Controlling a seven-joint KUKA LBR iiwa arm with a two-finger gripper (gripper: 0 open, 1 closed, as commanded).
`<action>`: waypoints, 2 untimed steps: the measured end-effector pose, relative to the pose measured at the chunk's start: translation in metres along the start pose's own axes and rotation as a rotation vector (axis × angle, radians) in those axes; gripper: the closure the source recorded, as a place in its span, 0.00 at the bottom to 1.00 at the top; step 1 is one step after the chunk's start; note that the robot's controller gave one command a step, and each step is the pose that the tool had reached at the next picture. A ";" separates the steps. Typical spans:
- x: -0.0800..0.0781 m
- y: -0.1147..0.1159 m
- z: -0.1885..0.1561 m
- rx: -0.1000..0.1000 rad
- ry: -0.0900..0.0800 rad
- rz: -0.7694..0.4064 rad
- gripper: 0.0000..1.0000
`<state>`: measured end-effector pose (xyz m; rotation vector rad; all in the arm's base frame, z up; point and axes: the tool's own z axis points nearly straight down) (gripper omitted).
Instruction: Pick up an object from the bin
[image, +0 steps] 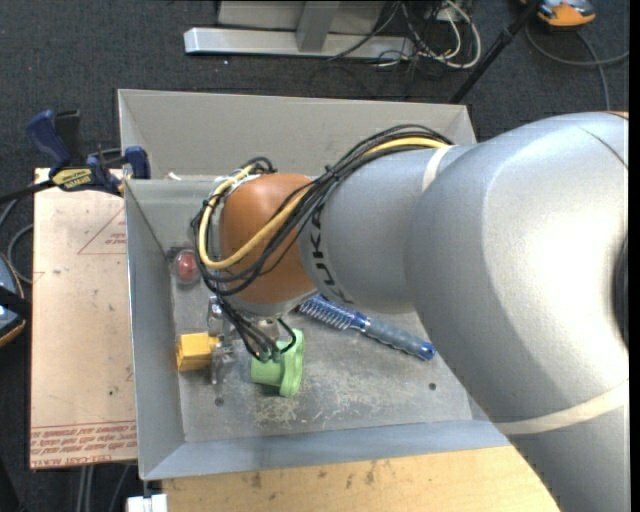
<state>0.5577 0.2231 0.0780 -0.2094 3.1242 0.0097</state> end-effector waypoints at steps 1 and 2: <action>-0.010 -0.015 -0.120 0.003 0.000 0.009 1.00; -0.004 -0.020 -0.191 0.003 0.003 -0.253 1.00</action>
Offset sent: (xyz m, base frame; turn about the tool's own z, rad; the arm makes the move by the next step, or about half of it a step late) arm 0.0086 -0.0152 0.1152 0.0080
